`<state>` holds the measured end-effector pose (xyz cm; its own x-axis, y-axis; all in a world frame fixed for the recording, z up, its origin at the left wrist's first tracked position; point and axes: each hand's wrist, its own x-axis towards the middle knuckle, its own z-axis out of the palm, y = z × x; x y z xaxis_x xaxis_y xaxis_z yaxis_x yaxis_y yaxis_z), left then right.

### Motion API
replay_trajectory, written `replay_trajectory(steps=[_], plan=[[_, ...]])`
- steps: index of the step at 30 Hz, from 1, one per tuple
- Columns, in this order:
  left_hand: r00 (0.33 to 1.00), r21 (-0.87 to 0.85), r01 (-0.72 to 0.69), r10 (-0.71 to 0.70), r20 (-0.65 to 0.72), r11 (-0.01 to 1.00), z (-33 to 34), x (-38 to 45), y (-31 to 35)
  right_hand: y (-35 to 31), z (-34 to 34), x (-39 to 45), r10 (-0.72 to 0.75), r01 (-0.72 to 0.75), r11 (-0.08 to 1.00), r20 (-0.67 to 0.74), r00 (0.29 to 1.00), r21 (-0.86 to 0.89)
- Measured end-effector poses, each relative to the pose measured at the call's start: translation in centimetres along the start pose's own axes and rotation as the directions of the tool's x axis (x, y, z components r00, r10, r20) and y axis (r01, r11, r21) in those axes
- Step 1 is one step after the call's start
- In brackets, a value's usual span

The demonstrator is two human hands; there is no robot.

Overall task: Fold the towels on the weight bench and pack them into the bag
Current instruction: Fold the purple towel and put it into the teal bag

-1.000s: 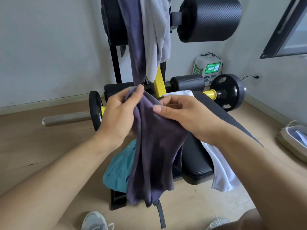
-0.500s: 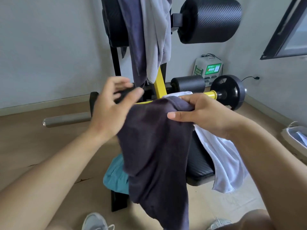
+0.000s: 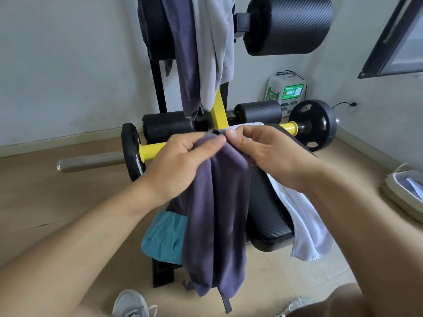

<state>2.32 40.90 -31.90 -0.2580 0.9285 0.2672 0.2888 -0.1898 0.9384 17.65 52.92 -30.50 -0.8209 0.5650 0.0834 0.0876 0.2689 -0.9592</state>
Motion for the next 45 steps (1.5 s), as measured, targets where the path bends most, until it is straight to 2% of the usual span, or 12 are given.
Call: replay_trajectory(steps=[3, 7, 11, 16, 20, 24, 28, 31, 34, 37, 40, 45], plan=[[0.987, -0.2, 0.013, -0.045, -0.156, 0.98, -0.4, 0.5, 0.0, 0.7, 0.4, 0.0, 0.045, -0.051, 0.997, 0.11, 0.993, 0.054], [0.953, -0.324, 0.034, -0.128, -0.274, 0.945, -1.2, 1.1, -0.1, 2.3, 1.9, 0.3, 0.081, -0.058, 0.991, 0.197, 0.977, -0.122], [0.861, -0.406, 0.015, -0.219, -0.459, 0.914, -2.5, 1.6, 0.5, 2.9, 2.5, 0.8, 0.133, -0.075, 0.969, 0.237, 0.962, -0.237], [0.674, -0.501, 0.005, -0.373, -0.637, 0.865, -5.4, 2.4, -1.2, 3.4, 3.1, 0.9, 0.121, -0.155, 0.983, 0.287, 0.95, 0.099], [0.51, -0.613, 0.071, -0.556, -0.656, 0.787, -6.7, 3.0, -3.7, 2.5, 3.9, 1.2, 0.195, -0.257, 0.918, 0.221, 0.956, 0.303], [0.465, -0.705, -0.099, -0.594, -0.657, 0.702, -8.3, 3.2, -4.0, 0.7, 1.9, 0.6, 0.285, -0.349, 0.917, 0.296, 0.912, 0.192], [0.493, -0.682, -0.108, -0.557, -0.669, 0.723, -8.8, 2.9, -3.9, 0.6, -0.1, -0.3, 0.384, -0.428, 0.904, 0.42, 0.822, 0.01], [0.555, -0.513, -0.055, -0.401, -0.729, 0.857, -8.2, 2.7, -4.0, 0.2, -1.8, -0.6, 0.331, -0.4, 0.91, 0.39, 0.859, 0.107], [0.77, -0.197, 0.05, -0.164, -0.617, 0.979, -5.9, 1.8, -3.0, -0.2, -2.2, -0.6, 0.197, -0.284, 0.925, 0.319, 0.927, 0.252], [0.959, -0.015, 0.031, -0.034, -0.281, 0.999, -1.9, 0.0, -1.6, 0.0, -1.3, -0.3, 0.113, -0.192, 0.922, 0.239, 0.964, 0.335], [0.986, 0.064, -0.03, 0.04, -0.164, 0.998, 0.8, -1.1, -1.0, 0.2, -0.6, -0.1, 0.118, -0.206, 0.918, 0.262, 0.958, 0.338], [0.969, 0.115, 0.059, -0.029, -0.245, 0.992, 0.8, -0.5, -1.3, 0.7, -0.8, -0.3, 0.138, -0.222, 0.933, 0.291, 0.947, 0.281]])
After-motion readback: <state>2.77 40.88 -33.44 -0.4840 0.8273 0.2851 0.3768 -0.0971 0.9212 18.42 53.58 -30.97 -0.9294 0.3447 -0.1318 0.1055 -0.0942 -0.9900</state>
